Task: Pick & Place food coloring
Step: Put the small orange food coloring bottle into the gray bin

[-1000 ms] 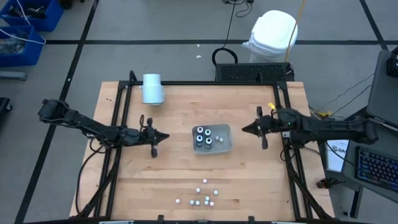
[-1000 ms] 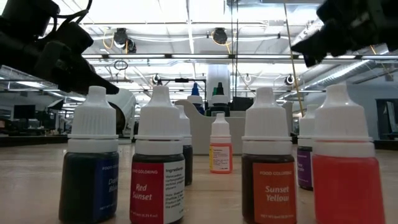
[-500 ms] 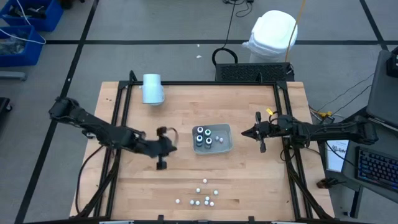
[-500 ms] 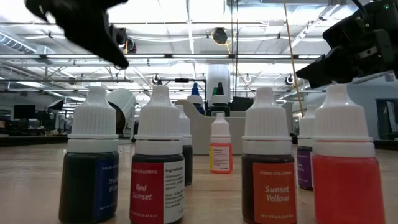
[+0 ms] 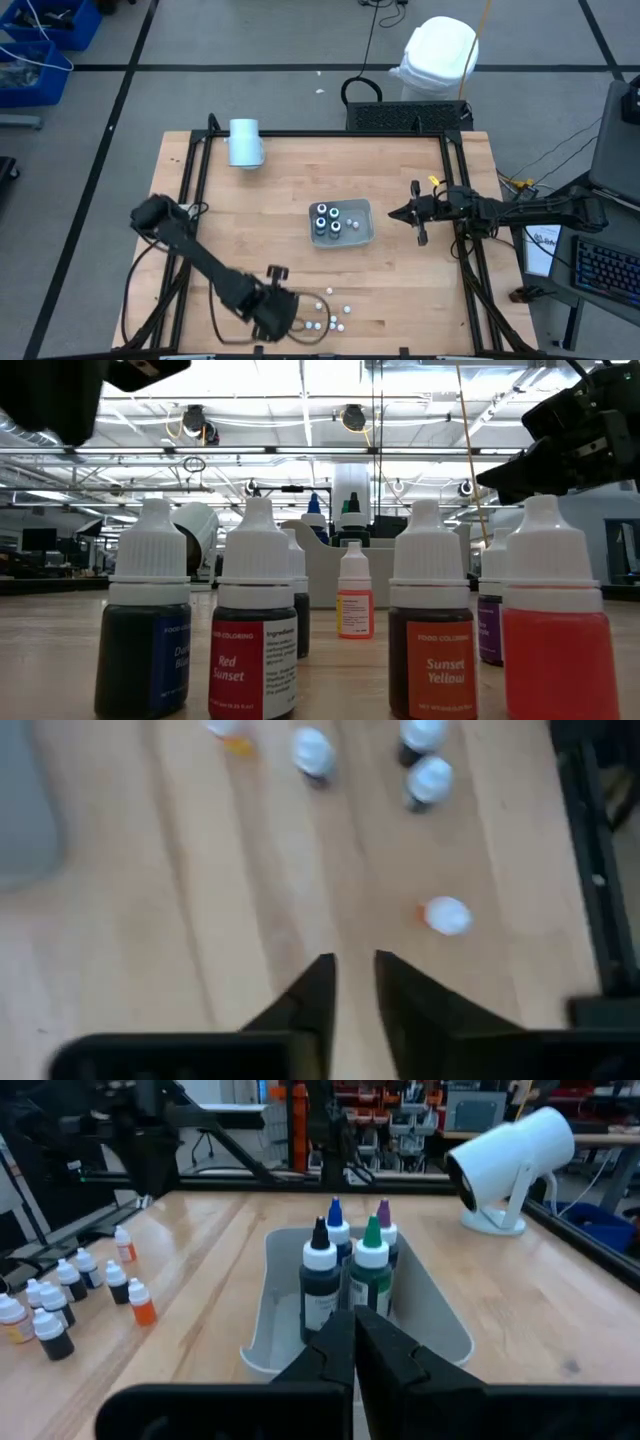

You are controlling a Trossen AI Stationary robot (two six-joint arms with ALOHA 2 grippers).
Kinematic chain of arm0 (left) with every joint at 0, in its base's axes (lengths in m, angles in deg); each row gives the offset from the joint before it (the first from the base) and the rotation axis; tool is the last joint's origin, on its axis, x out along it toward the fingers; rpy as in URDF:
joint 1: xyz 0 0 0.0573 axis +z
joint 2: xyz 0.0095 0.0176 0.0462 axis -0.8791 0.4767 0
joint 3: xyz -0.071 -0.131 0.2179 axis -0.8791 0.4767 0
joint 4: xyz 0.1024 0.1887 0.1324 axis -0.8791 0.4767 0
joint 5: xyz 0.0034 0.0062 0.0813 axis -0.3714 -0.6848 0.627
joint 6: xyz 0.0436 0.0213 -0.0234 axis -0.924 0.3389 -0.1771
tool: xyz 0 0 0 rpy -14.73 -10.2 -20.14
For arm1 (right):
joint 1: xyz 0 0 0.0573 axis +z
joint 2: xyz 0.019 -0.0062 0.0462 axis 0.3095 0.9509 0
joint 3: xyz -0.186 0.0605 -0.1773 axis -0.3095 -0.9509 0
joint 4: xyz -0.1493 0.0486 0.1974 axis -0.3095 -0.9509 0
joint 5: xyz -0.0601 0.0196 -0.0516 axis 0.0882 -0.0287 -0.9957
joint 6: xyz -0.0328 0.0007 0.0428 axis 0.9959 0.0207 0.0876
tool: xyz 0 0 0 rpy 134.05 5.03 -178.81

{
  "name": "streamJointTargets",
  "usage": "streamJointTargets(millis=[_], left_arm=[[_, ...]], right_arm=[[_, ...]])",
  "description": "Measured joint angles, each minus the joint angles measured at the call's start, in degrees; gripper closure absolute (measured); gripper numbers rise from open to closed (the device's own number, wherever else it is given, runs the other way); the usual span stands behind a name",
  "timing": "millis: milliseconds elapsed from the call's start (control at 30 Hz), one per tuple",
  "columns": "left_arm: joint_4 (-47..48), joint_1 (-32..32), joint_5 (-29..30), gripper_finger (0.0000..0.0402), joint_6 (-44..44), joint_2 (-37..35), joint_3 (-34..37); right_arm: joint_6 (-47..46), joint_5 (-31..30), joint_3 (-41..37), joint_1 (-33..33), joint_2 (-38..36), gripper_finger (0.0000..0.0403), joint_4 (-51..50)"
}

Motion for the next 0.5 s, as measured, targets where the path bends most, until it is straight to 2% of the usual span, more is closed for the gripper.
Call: streamJointTargets(millis=[133,267,367,500], left_arm=[[-1.1,-1.3,-1.4,0.0248,0.3,3.3,-3.0],[-5.2,-1.9,-3.9,0.0190,0.4,4.7,-2.7],[-6.1,-1.9,-5.5,0.0166,1.4,5.6,-2.5],[-6.1,-1.8,-6.1,0.0157,2.0,7.2,-2.4]], right_arm=[[0.3,0.1,0.0,0.0,-0.1,0.0403,0.6],[1.5,0.1,-0.1,0.0,0.0,0.0403,1.6],[2.4,0.1,-0.1,0.0,0.0,0.0403,2.7],[2.9,0.1,-0.1,0.0,0.0,0.0403,3.0]])
